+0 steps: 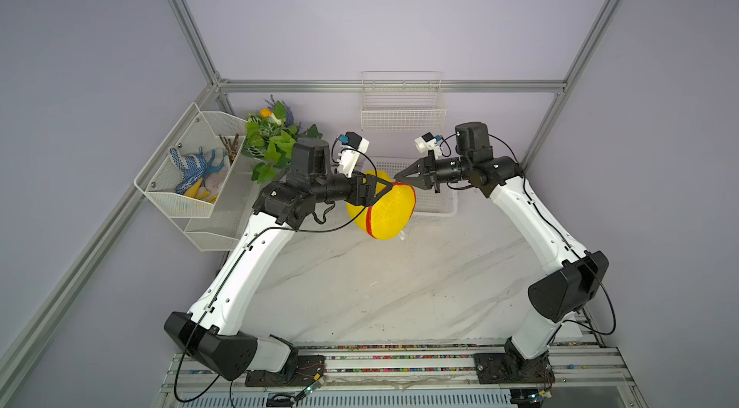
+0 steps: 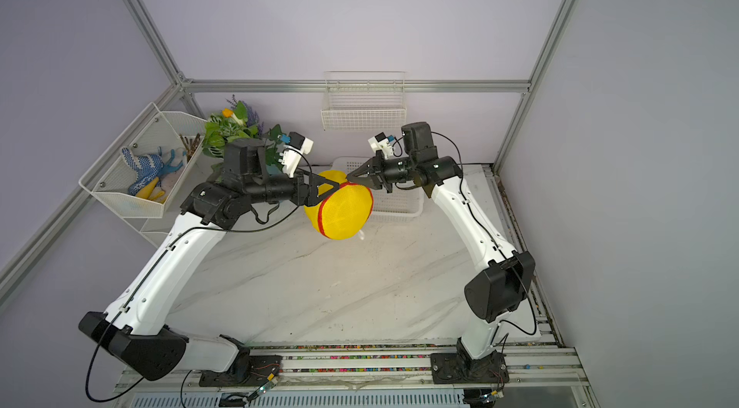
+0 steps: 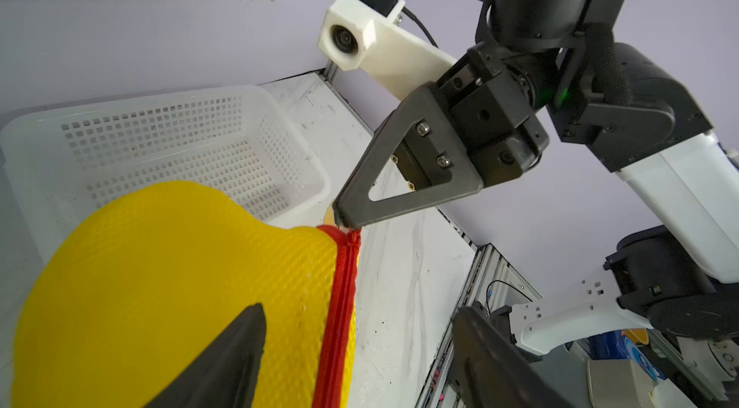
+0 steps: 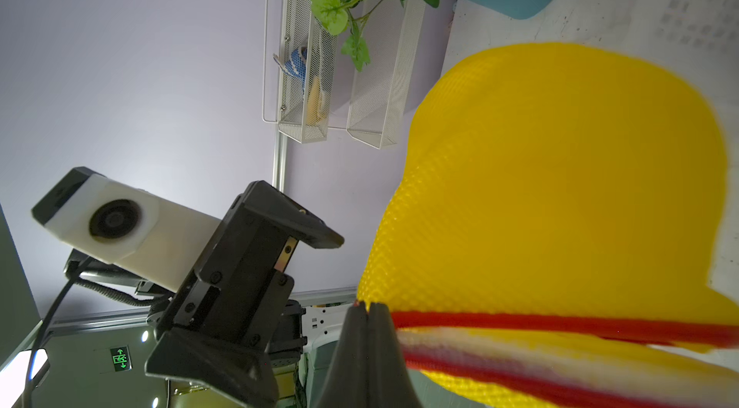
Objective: Turn the laundry bag inside out
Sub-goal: Zip the zipper on the laundry bag.
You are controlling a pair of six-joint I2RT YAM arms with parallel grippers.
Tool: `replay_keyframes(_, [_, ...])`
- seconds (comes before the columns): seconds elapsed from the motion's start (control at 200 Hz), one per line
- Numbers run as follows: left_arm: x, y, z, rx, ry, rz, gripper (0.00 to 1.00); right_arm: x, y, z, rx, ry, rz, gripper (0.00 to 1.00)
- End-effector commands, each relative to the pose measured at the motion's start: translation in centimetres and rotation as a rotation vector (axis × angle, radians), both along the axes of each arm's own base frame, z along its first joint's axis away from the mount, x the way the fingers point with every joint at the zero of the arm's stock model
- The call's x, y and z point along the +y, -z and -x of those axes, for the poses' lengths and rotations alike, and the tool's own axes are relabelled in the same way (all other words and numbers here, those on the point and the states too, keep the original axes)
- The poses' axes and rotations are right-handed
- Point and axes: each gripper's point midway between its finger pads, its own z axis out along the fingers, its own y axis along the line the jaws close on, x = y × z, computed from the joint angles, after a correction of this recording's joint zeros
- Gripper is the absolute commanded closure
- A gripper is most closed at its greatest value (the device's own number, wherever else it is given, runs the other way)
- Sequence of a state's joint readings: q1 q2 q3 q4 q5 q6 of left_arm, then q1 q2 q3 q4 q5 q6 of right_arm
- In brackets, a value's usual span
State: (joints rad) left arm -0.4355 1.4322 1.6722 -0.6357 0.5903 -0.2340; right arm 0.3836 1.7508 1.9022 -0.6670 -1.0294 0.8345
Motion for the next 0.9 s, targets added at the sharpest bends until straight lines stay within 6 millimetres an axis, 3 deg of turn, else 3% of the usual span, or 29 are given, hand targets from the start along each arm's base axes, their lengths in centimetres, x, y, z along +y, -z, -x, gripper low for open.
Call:
replay_keyframes(0.0, [-1.3,-0.3,-0.1,-0.051,0.038,-0.026,0.21,0.7,-0.9,0.5,-0.025,-0.026,-0.006,1.0])
replay_keyframes(0.28, [-1.5,3.2,0.8,-0.017,0.047,-0.125,0.21,1.4,-2.2,1.0,-0.041,-0.044,-0.024,1.0])
replay_keyframes(0.505, [-3.1,5.5,0.1,0.008,0.063,-0.176,0.39,2.1,-2.7,1.6,-0.041,-0.074,-0.036,1.0])
replay_keyframes(0.675, [-3.6,5.2,-0.9,-0.009,0.05,-0.185,0.65,2.3,-2.4,1.9,-0.035,-0.092,-0.034,1.0])
replay_keyframes(0.785, [-3.3,4.9,-1.0,-0.021,0.032,-0.197,1.0,2.2,-1.8,1.7,-0.032,-0.08,-0.019,1.0])
replay_keyframes(0.895, [-2.6,3.4,-0.5,-0.053,0.024,-0.211,1.0,1.1,0.1,0.5,-0.014,-0.025,0.017,1.0])
